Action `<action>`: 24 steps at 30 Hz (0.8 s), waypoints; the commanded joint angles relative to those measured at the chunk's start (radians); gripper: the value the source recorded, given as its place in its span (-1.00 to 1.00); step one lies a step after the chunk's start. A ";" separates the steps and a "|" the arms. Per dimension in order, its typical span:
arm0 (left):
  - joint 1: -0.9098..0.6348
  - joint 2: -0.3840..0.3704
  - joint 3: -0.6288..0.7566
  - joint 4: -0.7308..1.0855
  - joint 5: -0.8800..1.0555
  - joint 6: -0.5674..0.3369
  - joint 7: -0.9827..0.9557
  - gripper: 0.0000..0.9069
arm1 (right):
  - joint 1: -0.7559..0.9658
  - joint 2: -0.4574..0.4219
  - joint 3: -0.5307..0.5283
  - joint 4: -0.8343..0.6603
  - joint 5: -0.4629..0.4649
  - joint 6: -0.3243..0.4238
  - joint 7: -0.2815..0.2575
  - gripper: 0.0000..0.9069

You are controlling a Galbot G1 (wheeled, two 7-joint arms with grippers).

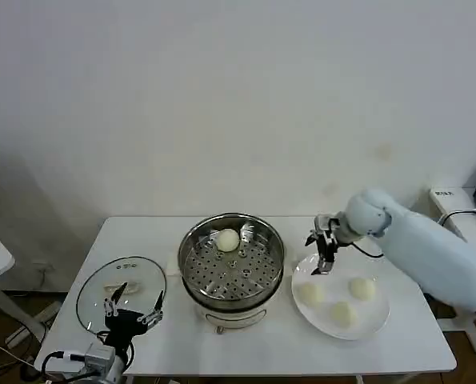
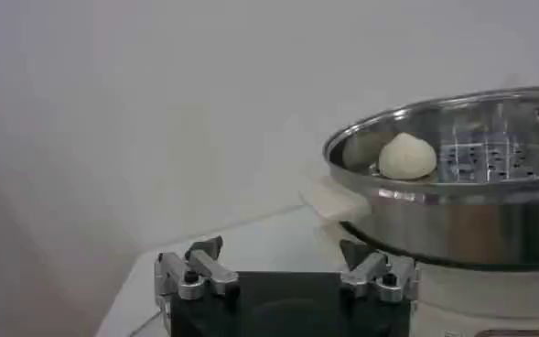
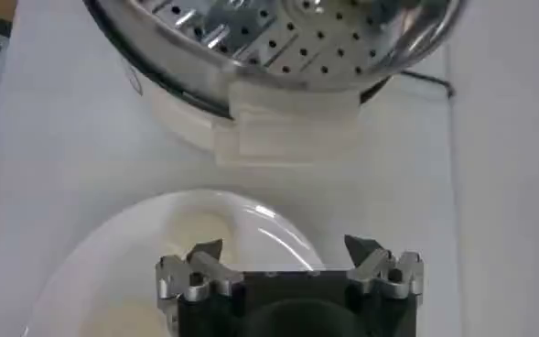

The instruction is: Take steamed baozi put them in steamer then cover it.

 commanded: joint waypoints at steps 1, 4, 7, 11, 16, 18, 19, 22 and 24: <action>0.003 -0.003 -0.002 0.015 -0.003 -0.002 -0.003 1.00 | -0.043 0.054 0.003 -0.062 -0.064 -0.002 0.010 1.00; 0.001 -0.006 0.002 0.023 -0.001 -0.002 -0.003 1.00 | -0.049 0.052 0.001 -0.057 -0.064 -0.003 0.008 1.00; -0.004 -0.009 0.004 0.025 0.001 -0.001 0.000 1.00 | -0.056 0.048 0.001 -0.051 -0.056 -0.007 0.001 1.00; -0.010 -0.007 0.005 0.027 0.000 0.000 0.003 1.00 | -0.055 0.032 0.002 -0.042 -0.048 -0.012 -0.020 1.00; -0.010 -0.007 0.007 0.029 0.000 0.000 0.004 1.00 | -0.056 0.017 0.003 -0.023 -0.016 -0.020 -0.039 1.00; -0.010 -0.006 0.007 0.030 0.000 0.000 0.004 1.00 | -0.057 0.012 0.004 -0.016 0.006 -0.027 -0.043 1.00; -0.010 -0.007 0.006 0.030 0.000 0.001 0.004 1.00 | -0.058 0.011 0.005 -0.014 0.009 -0.029 -0.046 1.00; -0.008 -0.006 0.006 0.029 0.000 0.000 0.004 1.00 | -0.060 0.001 0.004 -0.005 0.010 -0.029 -0.052 1.00; -0.007 -0.007 0.007 0.029 0.000 0.000 0.004 1.00 | -0.062 -0.008 0.001 0.001 0.010 -0.029 -0.058 1.00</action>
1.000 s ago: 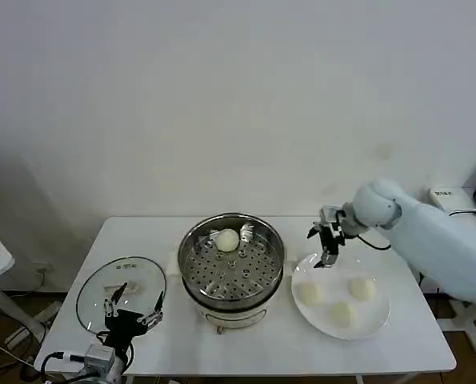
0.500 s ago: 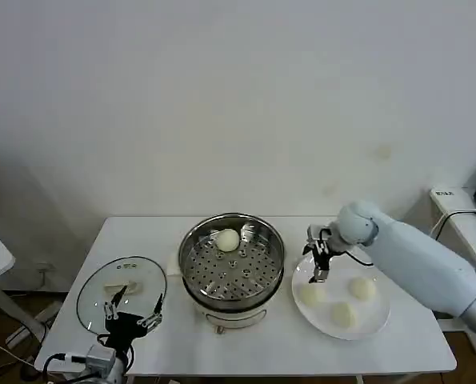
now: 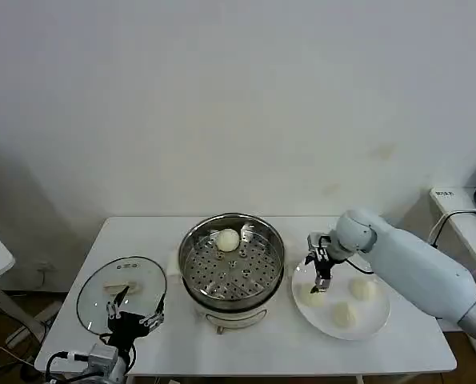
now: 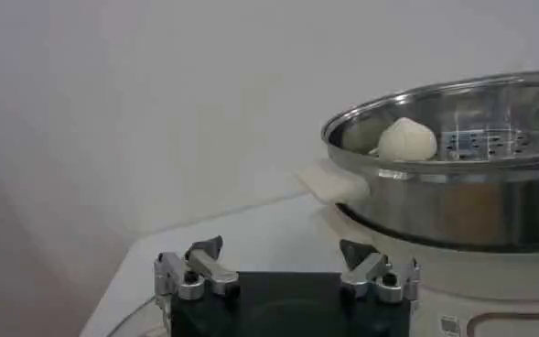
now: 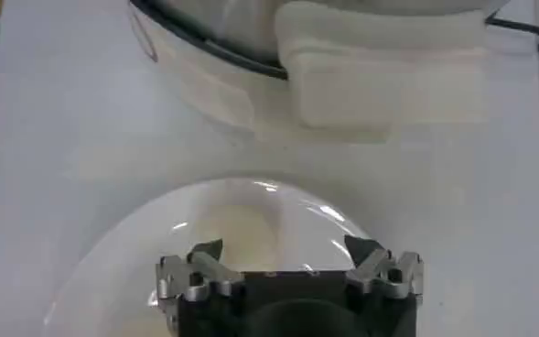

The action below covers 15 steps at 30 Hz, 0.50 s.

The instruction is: Take steamed baozi put them in steamer then cover it.

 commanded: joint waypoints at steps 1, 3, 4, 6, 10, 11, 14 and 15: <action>0.003 -0.001 0.002 0.002 0.000 0.000 0.000 1.00 | -0.007 -0.009 -0.003 0.008 0.017 -0.006 -0.015 1.00; 0.002 -0.002 0.003 0.003 0.000 0.000 0.000 1.00 | -0.015 -0.011 -0.005 0.007 0.005 -0.003 -0.013 1.00; 0.002 -0.003 0.003 0.003 0.001 0.000 0.000 1.00 | -0.017 -0.009 -0.006 0.006 0.002 -0.002 -0.012 1.00; 0.002 -0.003 0.005 0.003 0.001 -0.001 0.000 1.00 | -0.028 -0.001 -0.001 -0.001 -0.009 0.000 -0.009 1.00; 0.004 -0.004 0.006 0.000 0.001 0.000 0.000 1.00 | -0.040 0.004 -0.003 -0.003 -0.033 0.008 -0.014 1.00; 0.004 -0.005 0.005 0.000 0.001 0.000 0.000 1.00 | -0.042 0.005 -0.003 -0.005 -0.033 0.008 -0.015 1.00; 0.006 -0.006 0.006 0.000 0.002 -0.001 0.000 1.00 | -0.046 0.008 -0.003 -0.012 -0.038 0.012 -0.017 1.00; 0.007 -0.006 0.006 0.001 0.002 -0.001 0.000 1.00 | -0.046 0.009 -0.004 -0.015 -0.041 0.014 -0.017 1.00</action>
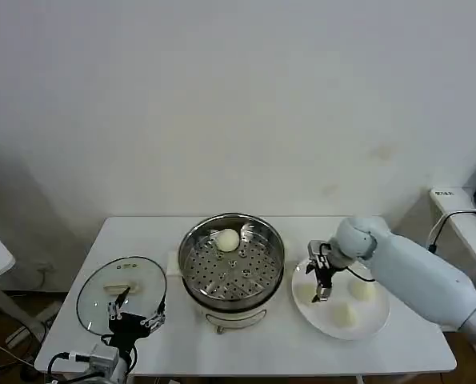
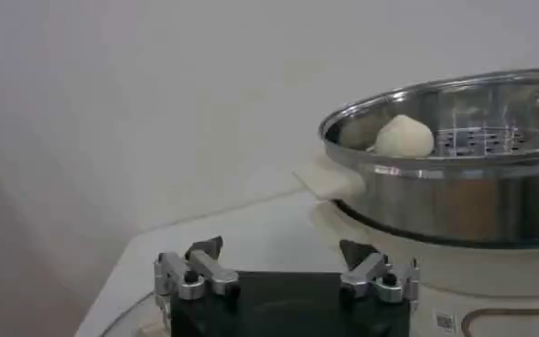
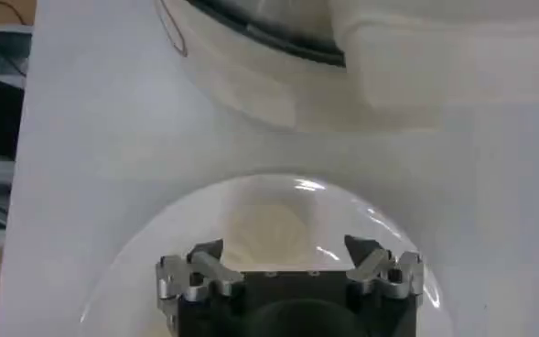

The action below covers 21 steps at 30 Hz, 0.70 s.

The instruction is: Take steamed baozi put them in steamer then cover it.

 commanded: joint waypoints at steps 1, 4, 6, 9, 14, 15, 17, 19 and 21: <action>0.002 0.000 0.000 -0.001 0.001 0.000 0.000 1.00 | -0.009 0.002 -0.001 -0.006 -0.016 0.003 -0.004 1.00; 0.003 0.001 -0.001 -0.002 0.001 -0.001 0.000 1.00 | -0.010 0.008 -0.001 -0.016 -0.021 0.007 -0.003 1.00; 0.003 0.000 -0.001 -0.001 0.000 -0.001 0.000 1.00 | -0.011 0.010 0.001 -0.020 -0.026 0.011 -0.004 1.00; 0.003 -0.001 -0.001 0.001 0.001 -0.001 -0.001 1.00 | -0.014 0.013 0.003 -0.025 -0.035 0.015 -0.005 1.00; 0.001 -0.002 -0.001 0.005 0.001 -0.002 0.000 1.00 | -0.016 0.012 0.004 -0.032 -0.043 0.019 -0.005 1.00; -0.001 -0.001 -0.001 0.007 0.000 -0.002 0.000 1.00 | -0.018 0.012 0.005 -0.034 -0.044 0.021 -0.004 1.00; -0.004 -0.001 -0.002 0.012 0.000 -0.001 -0.001 1.00 | -0.021 0.014 0.010 -0.038 -0.044 0.022 -0.003 1.00; -0.005 -0.001 -0.001 0.013 0.000 -0.001 0.000 1.00 | -0.022 0.017 0.011 -0.042 -0.045 0.020 -0.002 0.73; -0.003 -0.002 0.000 0.008 0.000 0.000 0.000 1.00 | -0.022 0.021 0.012 -0.046 -0.045 0.020 -0.002 0.60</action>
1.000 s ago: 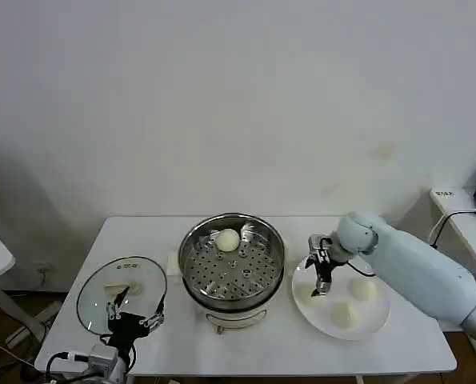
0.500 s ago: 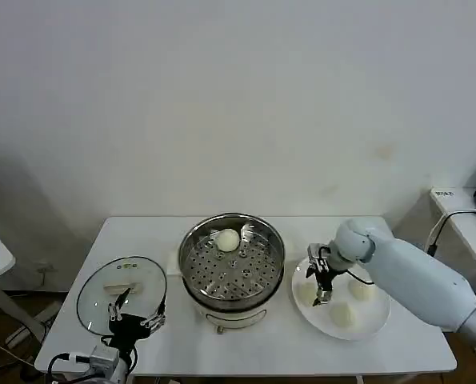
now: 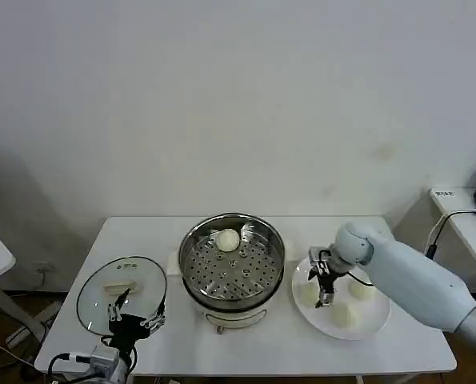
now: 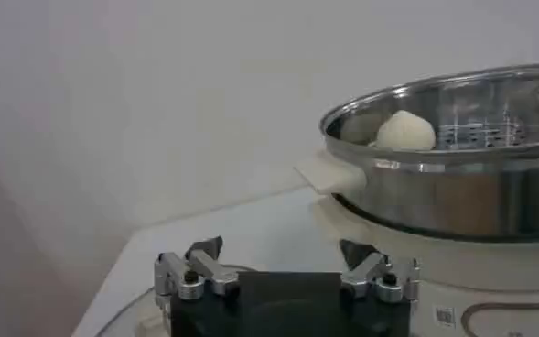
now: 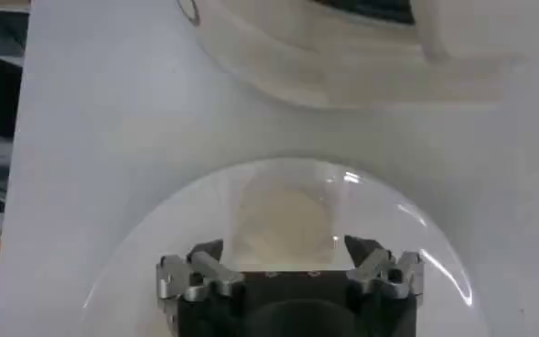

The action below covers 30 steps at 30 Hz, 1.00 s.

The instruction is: Take steamed baozi put them in steamer then cover it.

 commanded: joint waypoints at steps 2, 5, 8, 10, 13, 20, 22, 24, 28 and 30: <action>0.001 -0.001 0.003 -0.006 0.000 0.001 0.001 1.00 | -0.001 0.005 0.002 -0.009 -0.004 0.002 0.002 0.51; 0.002 -0.001 0.001 -0.010 0.000 0.002 0.002 1.00 | 0.001 0.009 0.002 -0.012 -0.003 0.002 0.002 0.40; 0.002 -0.001 0.000 -0.009 0.000 0.002 0.002 1.00 | 0.003 0.010 0.002 -0.014 -0.004 0.002 0.001 0.38; 0.001 -0.001 0.000 -0.005 0.001 0.001 0.002 1.00 | 0.002 0.009 0.002 -0.015 -0.004 0.002 0.002 0.38; 0.000 -0.002 0.000 -0.004 0.001 0.001 0.002 1.00 | 0.004 0.006 0.002 -0.013 -0.003 0.001 0.002 0.36; -0.013 -0.003 0.004 0.001 -0.002 0.001 0.002 1.00 | 0.037 -0.047 0.009 0.053 0.035 -0.020 0.011 0.36; -0.024 -0.004 0.005 0.006 -0.001 0.001 0.001 1.00 | 0.061 -0.077 0.009 0.088 0.053 -0.030 0.008 0.36; -0.036 -0.002 0.006 0.007 -0.003 0.002 0.002 1.00 | 0.100 -0.127 0.007 0.128 0.085 -0.041 0.005 0.36; -0.041 0.000 0.008 0.010 -0.003 0.003 0.009 1.00 | 0.191 -0.189 -0.005 0.174 0.143 -0.046 -0.002 0.36; -0.043 -0.004 0.008 0.015 0.000 0.005 0.009 1.00 | 0.260 -0.206 -0.016 0.187 0.166 -0.041 -0.005 0.36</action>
